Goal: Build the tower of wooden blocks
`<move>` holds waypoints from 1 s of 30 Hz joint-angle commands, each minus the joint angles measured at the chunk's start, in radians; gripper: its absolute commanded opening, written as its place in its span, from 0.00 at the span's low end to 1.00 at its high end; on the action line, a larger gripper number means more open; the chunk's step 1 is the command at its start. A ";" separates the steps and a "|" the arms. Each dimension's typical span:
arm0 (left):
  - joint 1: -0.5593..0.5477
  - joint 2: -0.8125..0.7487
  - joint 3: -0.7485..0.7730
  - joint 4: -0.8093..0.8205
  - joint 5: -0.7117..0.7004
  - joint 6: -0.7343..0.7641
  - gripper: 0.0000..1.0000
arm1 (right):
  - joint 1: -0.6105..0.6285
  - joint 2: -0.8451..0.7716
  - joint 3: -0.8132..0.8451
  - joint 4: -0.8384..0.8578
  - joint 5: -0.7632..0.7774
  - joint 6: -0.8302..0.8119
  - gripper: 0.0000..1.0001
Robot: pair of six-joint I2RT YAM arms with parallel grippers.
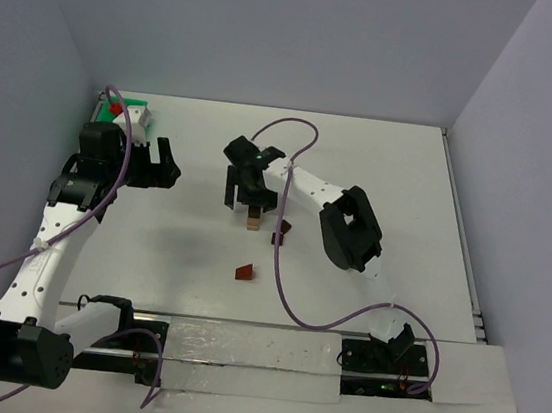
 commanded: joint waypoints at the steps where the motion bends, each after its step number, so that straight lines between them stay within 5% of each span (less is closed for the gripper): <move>1: 0.008 -0.012 0.003 0.036 0.023 0.002 0.99 | 0.011 -0.015 0.039 -0.002 0.022 -0.021 0.93; 30: 0.009 -0.018 -0.001 0.033 0.024 0.007 0.99 | 0.031 0.020 0.019 0.010 0.127 -0.067 0.68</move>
